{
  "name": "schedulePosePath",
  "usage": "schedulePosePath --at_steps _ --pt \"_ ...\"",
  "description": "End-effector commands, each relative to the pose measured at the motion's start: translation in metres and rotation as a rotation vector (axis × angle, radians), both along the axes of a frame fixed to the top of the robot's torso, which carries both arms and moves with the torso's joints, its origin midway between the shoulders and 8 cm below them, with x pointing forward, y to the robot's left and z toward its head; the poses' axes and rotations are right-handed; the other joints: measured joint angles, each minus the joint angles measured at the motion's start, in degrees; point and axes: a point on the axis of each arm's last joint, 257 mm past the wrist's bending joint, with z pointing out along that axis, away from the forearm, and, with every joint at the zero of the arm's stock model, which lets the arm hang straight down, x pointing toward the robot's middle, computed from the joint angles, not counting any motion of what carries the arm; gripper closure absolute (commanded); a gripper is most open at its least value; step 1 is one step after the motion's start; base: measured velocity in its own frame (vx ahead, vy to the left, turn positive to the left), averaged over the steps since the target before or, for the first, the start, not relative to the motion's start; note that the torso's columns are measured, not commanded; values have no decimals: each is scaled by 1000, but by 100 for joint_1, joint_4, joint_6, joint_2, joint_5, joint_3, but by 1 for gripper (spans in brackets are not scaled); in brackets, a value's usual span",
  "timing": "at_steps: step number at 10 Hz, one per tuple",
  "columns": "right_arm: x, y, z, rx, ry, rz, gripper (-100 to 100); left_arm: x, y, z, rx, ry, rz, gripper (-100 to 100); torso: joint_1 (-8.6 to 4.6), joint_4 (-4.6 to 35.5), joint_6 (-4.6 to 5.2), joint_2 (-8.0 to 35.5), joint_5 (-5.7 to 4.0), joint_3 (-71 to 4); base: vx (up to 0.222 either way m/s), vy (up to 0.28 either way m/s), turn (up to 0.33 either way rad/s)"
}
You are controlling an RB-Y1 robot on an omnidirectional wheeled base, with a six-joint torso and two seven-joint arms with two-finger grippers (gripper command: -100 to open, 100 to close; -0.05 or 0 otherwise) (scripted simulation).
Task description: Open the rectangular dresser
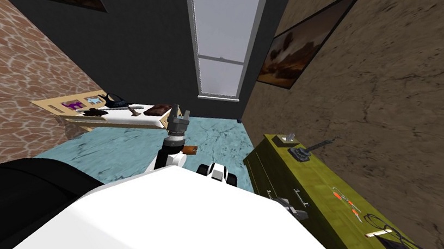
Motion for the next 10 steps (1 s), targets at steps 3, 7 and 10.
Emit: schedulePosePath --at_steps 3,7,10 --pt "-3 -7 21 -95 10 10 -100 0 0 0 0 0 0 0 -2 1 -1 5 -1 3 52 -3 -1" --pt "11 -28 29 -97 10 7 -100 0 0 0 0 0 0 0 -1 3 0 11 -1 7 -29 2 9" --pt "3 -16 24 -97 10 9 100 0 0 0 0 0 0 0 -1 -1 0 -3 -1 -2 5 -1 -5"
